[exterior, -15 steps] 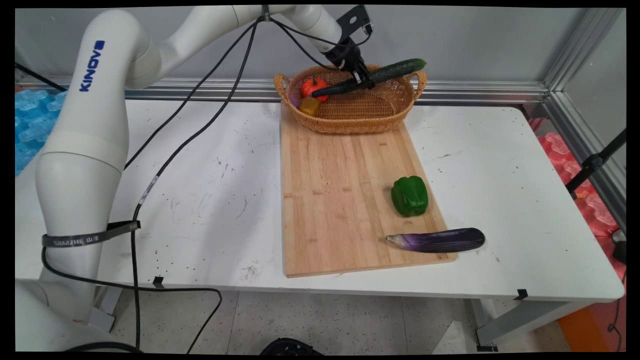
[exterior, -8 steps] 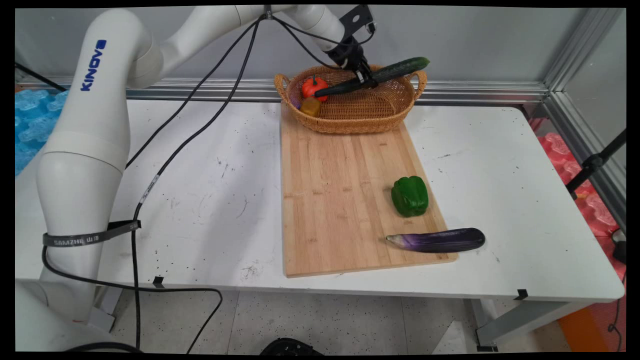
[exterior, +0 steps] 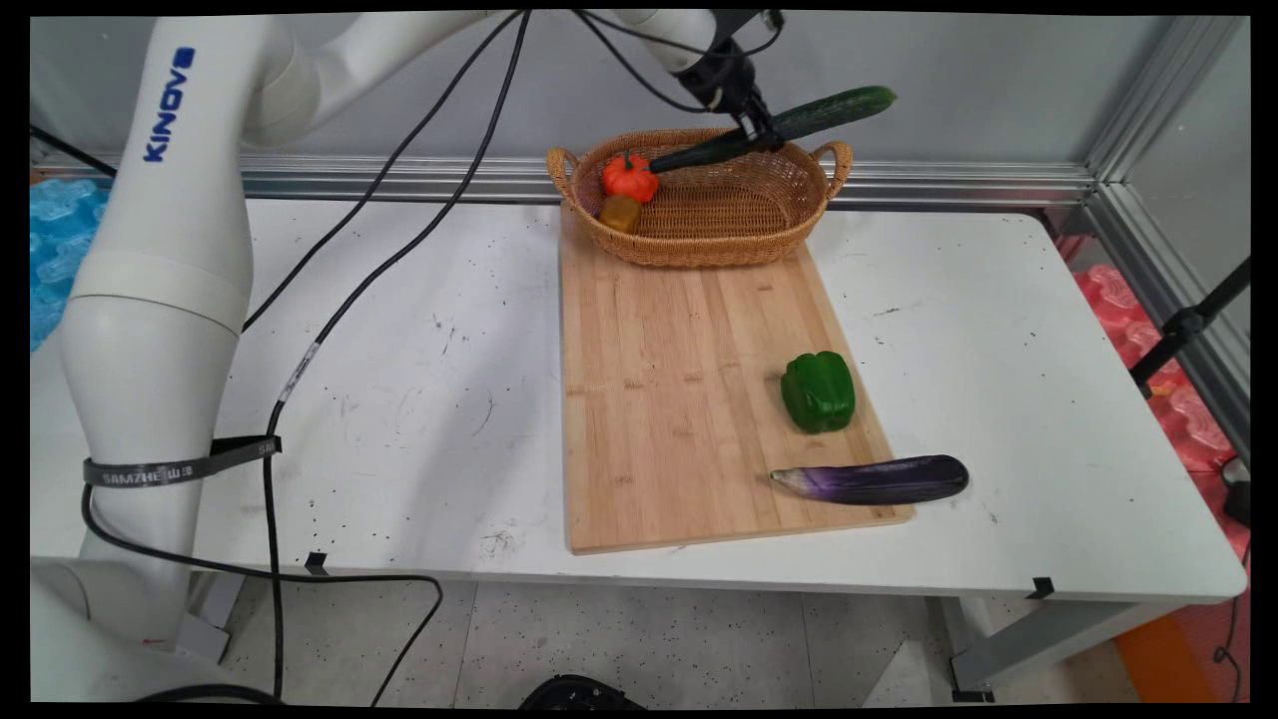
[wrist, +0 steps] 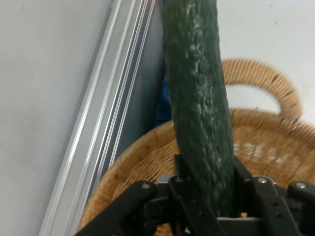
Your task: Place the picked object on the cutting board
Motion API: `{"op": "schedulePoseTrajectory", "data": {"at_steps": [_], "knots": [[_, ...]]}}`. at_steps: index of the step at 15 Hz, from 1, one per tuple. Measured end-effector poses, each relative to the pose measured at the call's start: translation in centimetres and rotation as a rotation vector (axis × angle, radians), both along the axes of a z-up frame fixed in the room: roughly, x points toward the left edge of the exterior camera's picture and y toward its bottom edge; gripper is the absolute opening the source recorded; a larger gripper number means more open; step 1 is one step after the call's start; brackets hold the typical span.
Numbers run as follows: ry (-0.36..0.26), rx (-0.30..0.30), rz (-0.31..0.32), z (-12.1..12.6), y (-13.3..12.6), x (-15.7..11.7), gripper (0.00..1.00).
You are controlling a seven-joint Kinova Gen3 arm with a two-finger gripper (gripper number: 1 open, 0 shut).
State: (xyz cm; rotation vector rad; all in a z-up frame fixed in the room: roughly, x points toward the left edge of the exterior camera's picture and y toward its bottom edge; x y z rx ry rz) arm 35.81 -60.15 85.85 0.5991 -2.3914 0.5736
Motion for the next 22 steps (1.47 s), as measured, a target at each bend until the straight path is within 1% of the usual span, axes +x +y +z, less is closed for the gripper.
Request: {"op": "schedulePoseTrajectory", "data": {"at_steps": [3, 6, 11, 15, 17, 22], "knots": [[0.008, 0.013, 0.004, 2.1, 1.8, -2.1, 0.0], [0.012, 0.041, 0.009, 3.8, 4.1, -4.0, 0.0], [0.012, 0.105, 0.014, 5.4, 8.3, -5.8, 0.0], [-0.003, 0.172, 0.004, 5.4, 12.6, -6.2, 0.0], [-0.009, 0.197, 0.002, 5.2, 14.3, -6.1, 0.0], [-0.022, 0.266, -0.004, 3.4, 19.0, -5.5, 0.0]]}}
